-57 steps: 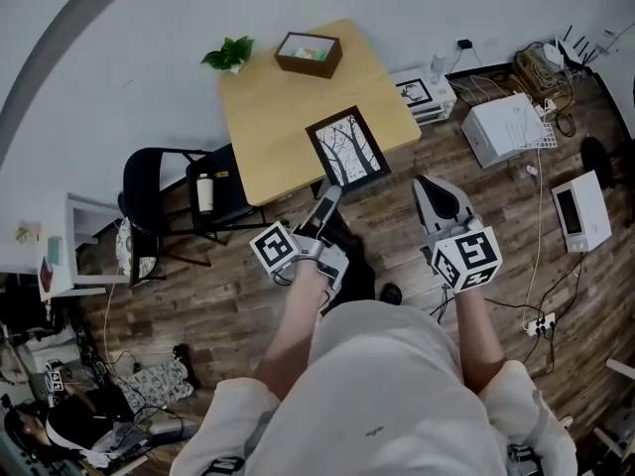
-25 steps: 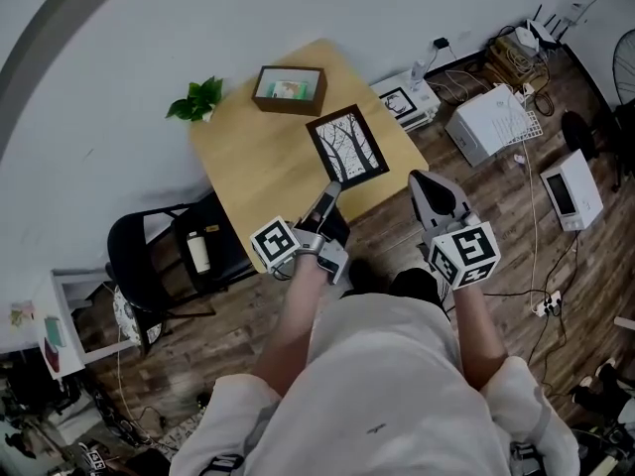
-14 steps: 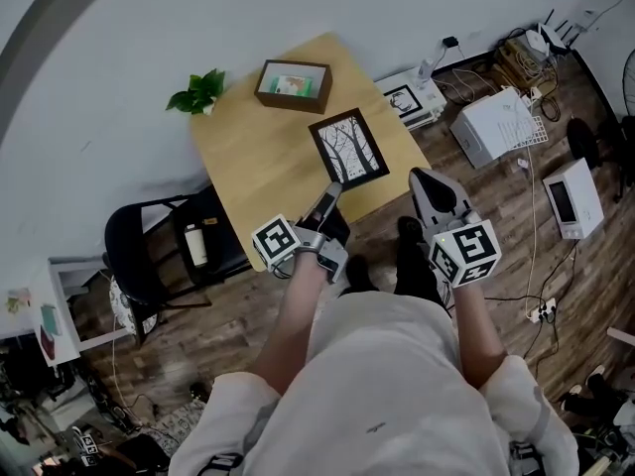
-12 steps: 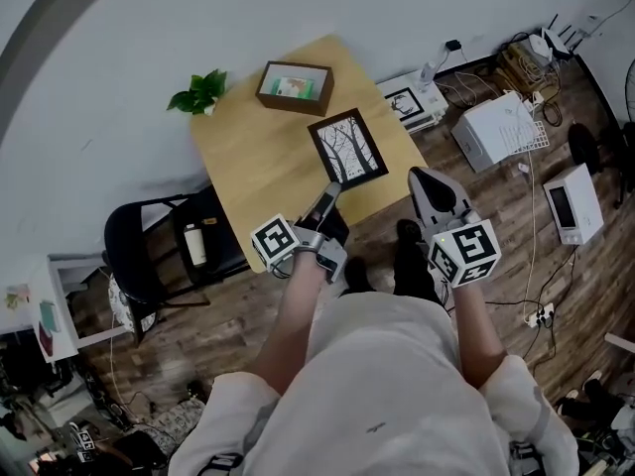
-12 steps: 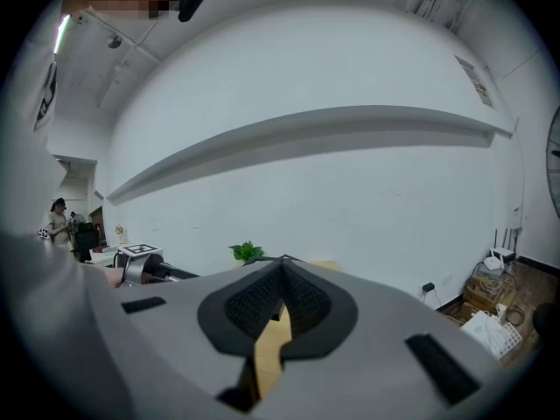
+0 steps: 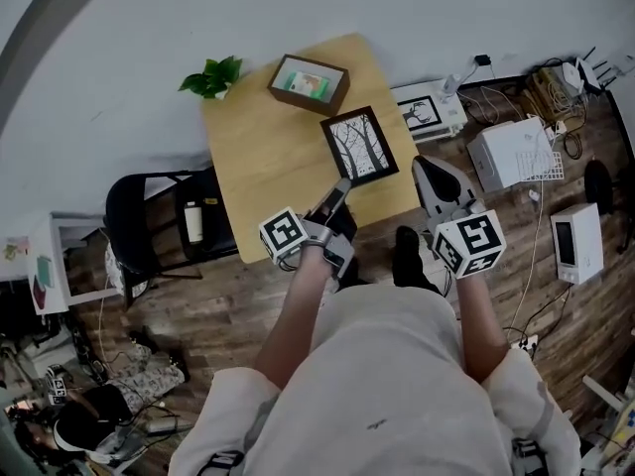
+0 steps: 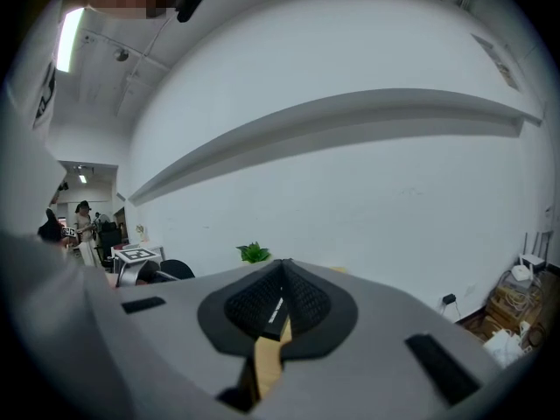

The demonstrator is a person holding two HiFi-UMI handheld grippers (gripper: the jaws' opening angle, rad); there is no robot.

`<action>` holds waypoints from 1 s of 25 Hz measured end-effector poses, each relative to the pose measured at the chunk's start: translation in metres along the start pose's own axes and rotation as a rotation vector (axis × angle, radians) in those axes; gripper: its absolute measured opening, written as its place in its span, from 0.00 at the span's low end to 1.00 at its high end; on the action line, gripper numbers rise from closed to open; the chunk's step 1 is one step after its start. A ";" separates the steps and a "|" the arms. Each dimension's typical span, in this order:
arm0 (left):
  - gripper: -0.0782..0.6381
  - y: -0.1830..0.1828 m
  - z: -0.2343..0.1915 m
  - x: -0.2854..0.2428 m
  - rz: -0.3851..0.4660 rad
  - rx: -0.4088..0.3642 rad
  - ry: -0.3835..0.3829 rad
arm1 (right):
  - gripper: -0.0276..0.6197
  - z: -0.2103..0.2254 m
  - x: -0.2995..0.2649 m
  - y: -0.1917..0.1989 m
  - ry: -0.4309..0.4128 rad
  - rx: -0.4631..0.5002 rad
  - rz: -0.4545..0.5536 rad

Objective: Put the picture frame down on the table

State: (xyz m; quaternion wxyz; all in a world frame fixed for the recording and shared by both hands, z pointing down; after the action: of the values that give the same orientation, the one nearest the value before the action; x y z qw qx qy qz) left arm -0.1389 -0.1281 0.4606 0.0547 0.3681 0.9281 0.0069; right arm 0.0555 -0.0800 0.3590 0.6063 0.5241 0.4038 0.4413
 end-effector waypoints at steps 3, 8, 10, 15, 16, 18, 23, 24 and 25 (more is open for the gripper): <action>0.19 0.012 -0.005 -0.009 0.034 0.012 -0.025 | 0.04 0.019 -0.004 0.000 -0.036 -0.006 -0.003; 0.19 0.029 -0.012 -0.022 0.099 0.021 -0.064 | 0.04 0.047 -0.008 0.005 -0.101 -0.018 -0.025; 0.19 0.037 -0.016 -0.028 0.129 0.027 -0.064 | 0.04 0.058 -0.008 0.008 -0.128 -0.021 -0.038; 0.19 0.053 -0.030 -0.034 0.208 0.071 -0.090 | 0.04 0.075 -0.012 0.017 -0.208 -0.033 -0.071; 0.19 0.056 -0.032 -0.035 0.224 0.079 -0.097 | 0.04 0.077 -0.014 0.020 -0.224 -0.035 -0.079; 0.19 0.061 -0.039 -0.036 0.251 0.087 -0.113 | 0.04 0.081 -0.018 0.026 -0.257 -0.040 -0.096; 0.19 0.076 -0.057 -0.035 0.300 0.094 -0.161 | 0.04 0.087 -0.023 0.041 -0.330 -0.052 -0.137; 0.19 0.078 -0.060 -0.035 0.307 0.096 -0.170 | 0.04 0.088 -0.023 0.044 -0.340 -0.055 -0.144; 0.19 0.081 -0.063 -0.035 0.314 0.099 -0.178 | 0.04 0.089 -0.023 0.046 -0.349 -0.056 -0.151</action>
State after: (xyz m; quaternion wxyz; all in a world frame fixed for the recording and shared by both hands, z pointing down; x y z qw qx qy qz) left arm -0.0654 -0.0913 0.5310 0.1167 0.5099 0.8500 -0.0630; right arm 0.1286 -0.1241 0.4167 0.7131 0.5436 0.3181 0.3079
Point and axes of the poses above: the fingertips, and each gripper's own axes: x backward along the fingers, z to its right, y out of its underside, the point moved 6 cm from there along x, backward along the fingers, and after that the axes turned 13 degrees about z, right-handed, at the moved point
